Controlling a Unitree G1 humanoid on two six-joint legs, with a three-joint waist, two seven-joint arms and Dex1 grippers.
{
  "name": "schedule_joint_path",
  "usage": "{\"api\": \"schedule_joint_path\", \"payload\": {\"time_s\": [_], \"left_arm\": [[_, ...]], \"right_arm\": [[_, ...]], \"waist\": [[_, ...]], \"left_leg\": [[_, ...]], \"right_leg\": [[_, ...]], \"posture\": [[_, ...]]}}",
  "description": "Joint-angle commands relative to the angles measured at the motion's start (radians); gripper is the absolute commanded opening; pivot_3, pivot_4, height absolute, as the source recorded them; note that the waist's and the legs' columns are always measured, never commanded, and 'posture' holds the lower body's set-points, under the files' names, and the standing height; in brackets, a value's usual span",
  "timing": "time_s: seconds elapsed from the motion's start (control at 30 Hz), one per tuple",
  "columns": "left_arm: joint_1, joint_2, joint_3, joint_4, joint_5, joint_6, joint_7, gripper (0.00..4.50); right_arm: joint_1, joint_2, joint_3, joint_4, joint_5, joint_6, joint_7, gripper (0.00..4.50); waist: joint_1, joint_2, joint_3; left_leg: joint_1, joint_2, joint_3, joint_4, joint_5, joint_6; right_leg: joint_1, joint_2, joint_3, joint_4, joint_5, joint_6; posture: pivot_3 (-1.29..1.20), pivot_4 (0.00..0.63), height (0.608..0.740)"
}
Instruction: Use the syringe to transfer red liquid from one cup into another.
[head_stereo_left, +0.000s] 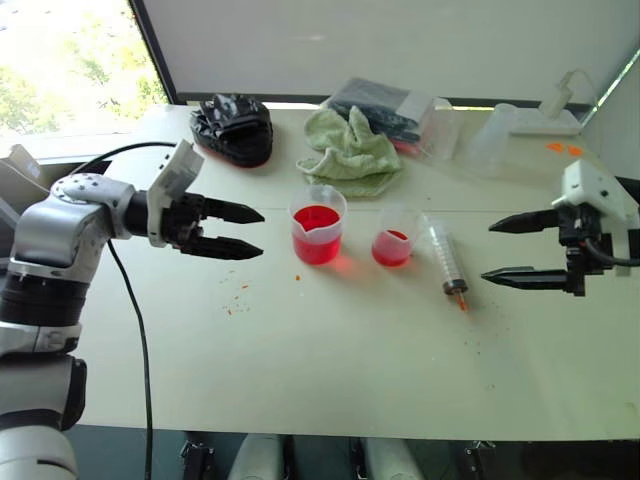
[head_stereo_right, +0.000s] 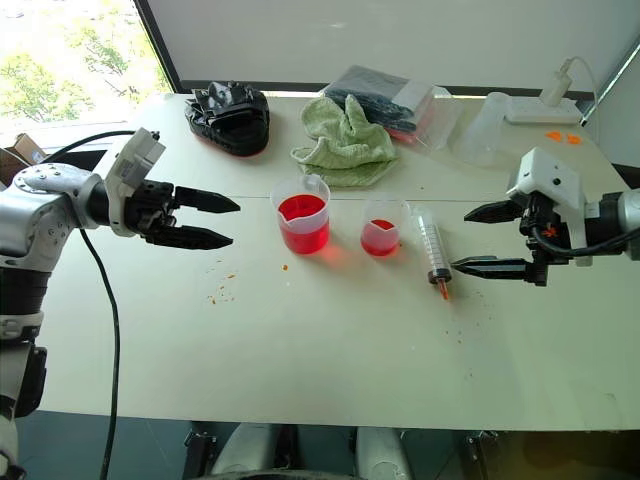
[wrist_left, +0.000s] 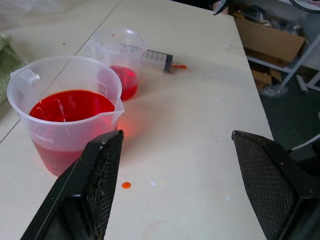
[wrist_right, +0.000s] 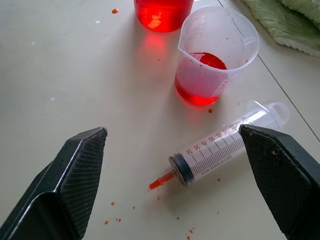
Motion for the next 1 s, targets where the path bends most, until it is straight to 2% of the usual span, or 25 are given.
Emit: {"api": "schedule_joint_path", "payload": {"time_s": [0.03, 0.33, 0.73, 1.0], "left_arm": [[-0.003, 0.009, 0.024, -0.024, -0.002, -0.015, -0.004, 3.63], [0.026, 0.000, 0.043, -0.073, -0.018, 0.007, 0.043, 3.63], [0.019, -0.014, 0.043, -0.068, -0.018, 0.000, 0.069, 3.63], [0.035, -0.028, 0.045, -0.069, -0.016, -0.013, 0.090, 3.63]], "right_arm": [[-0.023, -0.006, -0.001, 0.003, -0.010, -0.030, 0.003, 4.43], [-0.006, 0.015, 0.011, -0.014, -0.006, -0.026, -0.012, 4.43], [-0.061, 0.027, 0.061, 0.015, -0.012, -0.010, -0.036, 4.43], [-0.187, 0.068, 0.076, 0.025, 0.077, 0.192, -0.104, 4.43]], "waist": [[0.000, 0.000, 0.000], [0.000, 0.000, 0.000], [0.000, 0.000, 0.000], [-0.001, 0.000, 0.000]], "left_leg": [[0.000, 0.000, 0.000, 0.000, 0.000, 0.000], [0.000, 0.000, 0.000, 0.000, 0.000, 0.000], [0.000, 0.000, 0.000, 0.000, 0.000, 0.000], [0.000, 0.000, 0.000, 0.000, 0.000, 0.000]], "right_leg": [[0.000, 0.000, 0.000, 0.000, 0.000, 0.000], [0.000, 0.000, 0.000, 0.000, 0.000, 0.000], [0.000, 0.000, 0.000, 0.000, 0.000, 0.000], [0.000, 0.000, 0.000, 0.000, 0.000, 0.000]], "posture": [[0.00, 0.150, 0.711], [0.00, 0.150, 0.711], [0.00, 0.150, 0.711], [0.00, 0.150, 0.711]]}}
